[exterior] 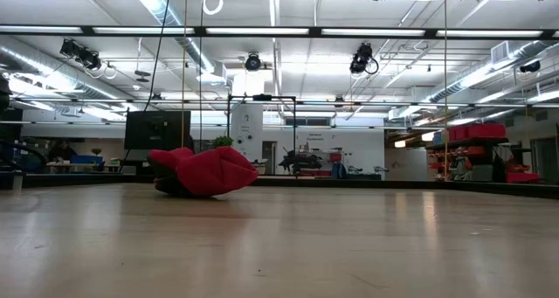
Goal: Pick & Place Garden tools in Gardening bag
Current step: Put the hand rake into the gardening bag
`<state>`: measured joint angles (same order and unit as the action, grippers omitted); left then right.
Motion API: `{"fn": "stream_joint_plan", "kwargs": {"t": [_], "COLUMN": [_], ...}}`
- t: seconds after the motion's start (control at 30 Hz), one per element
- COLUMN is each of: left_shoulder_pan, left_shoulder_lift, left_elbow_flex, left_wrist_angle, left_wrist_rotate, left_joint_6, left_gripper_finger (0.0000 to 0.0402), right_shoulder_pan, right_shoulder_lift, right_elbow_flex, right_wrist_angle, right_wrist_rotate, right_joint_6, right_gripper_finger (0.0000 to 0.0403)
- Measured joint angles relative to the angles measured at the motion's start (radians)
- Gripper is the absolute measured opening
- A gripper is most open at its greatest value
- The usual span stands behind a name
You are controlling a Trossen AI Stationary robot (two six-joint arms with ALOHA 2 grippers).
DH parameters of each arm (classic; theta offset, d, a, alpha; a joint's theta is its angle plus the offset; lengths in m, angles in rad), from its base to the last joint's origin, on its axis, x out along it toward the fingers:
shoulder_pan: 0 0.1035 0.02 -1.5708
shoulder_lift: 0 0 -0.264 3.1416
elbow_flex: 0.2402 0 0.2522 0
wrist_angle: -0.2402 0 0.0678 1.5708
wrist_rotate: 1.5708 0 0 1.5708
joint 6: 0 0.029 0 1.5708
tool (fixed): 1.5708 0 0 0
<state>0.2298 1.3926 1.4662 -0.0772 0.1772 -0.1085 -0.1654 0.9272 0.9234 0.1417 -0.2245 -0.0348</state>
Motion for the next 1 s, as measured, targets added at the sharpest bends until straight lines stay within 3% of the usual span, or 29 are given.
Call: {"fn": "stream_joint_plan", "kwargs": {"t": [0.2, 0.4, 0.83, 1.0], "left_shoulder_pan": [0.000, 0.000, 0.000, 0.000], "left_shoulder_lift": [0.000, 0.000, 0.000, 0.001], "left_elbow_flex": [0.000, 0.000, 0.000, 0.000], "left_wrist_angle": [-0.001, -0.002, -0.003, -0.003], "left_wrist_rotate": [0.000, 0.000, -0.001, 0.000], "left_joint_6": [0.000, 0.000, 0.023, 0.023], "left_gripper_finger": [0.0029, 0.0007, 0.0004, 0.0003], "right_shoulder_pan": [0.000, 0.014, 0.121, 0.176], "right_shoulder_lift": [0.000, 0.000, 0.000, 0.000], "right_elbow_flex": [0.000, 0.000, 0.000, 0.000], "right_wrist_angle": [-0.009, -0.023, -0.035, -0.048], "right_wrist_rotate": [-0.084, -0.090, -0.093, -0.190], "right_joint_6": [0.000, -0.004, -0.009, -0.007], "right_gripper_finger": [0.0071, 0.0069, 0.0068, 0.0067]}}
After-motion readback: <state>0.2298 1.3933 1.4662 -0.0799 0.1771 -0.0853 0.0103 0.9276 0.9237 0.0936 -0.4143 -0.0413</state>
